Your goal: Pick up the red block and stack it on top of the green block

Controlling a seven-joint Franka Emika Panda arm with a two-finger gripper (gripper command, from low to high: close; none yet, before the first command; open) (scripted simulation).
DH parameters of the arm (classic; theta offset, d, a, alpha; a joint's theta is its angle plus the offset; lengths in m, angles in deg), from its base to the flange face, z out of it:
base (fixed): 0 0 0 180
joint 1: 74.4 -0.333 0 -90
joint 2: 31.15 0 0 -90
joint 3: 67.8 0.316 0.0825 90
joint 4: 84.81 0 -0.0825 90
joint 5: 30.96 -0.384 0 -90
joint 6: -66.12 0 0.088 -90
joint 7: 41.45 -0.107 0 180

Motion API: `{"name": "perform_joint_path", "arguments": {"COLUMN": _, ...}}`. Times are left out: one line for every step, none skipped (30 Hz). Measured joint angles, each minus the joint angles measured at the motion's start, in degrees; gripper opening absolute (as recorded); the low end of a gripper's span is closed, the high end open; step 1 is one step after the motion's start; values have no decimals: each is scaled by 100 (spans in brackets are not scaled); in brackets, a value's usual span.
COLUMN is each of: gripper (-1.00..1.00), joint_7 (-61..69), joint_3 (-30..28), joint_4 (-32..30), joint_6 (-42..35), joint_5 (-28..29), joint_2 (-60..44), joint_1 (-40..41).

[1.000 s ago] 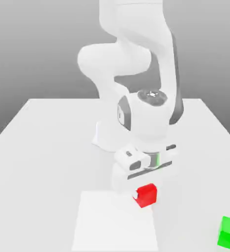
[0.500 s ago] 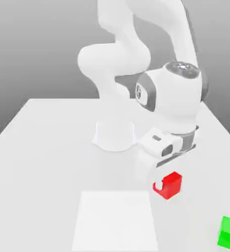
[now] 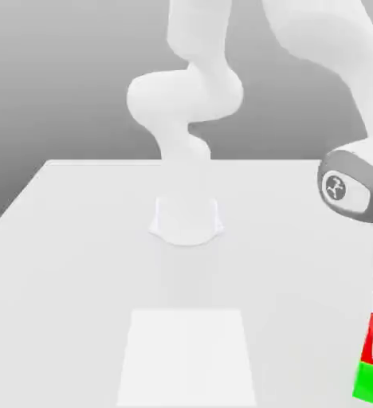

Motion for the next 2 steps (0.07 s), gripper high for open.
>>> {"name": "perform_joint_path", "arguments": {"gripper": 100, "joint_7": 0, "joint_3": 0, "joint_4": 0, "joint_6": 0, "joint_5": 0, "joint_2": 0, "joint_1": 0}}
{"name": "perform_joint_path", "arguments": {"gripper": 100, "joint_7": 0, "joint_3": 0, "joint_4": 0, "joint_6": 0, "joint_5": 0, "joint_2": 0, "joint_1": 0}}
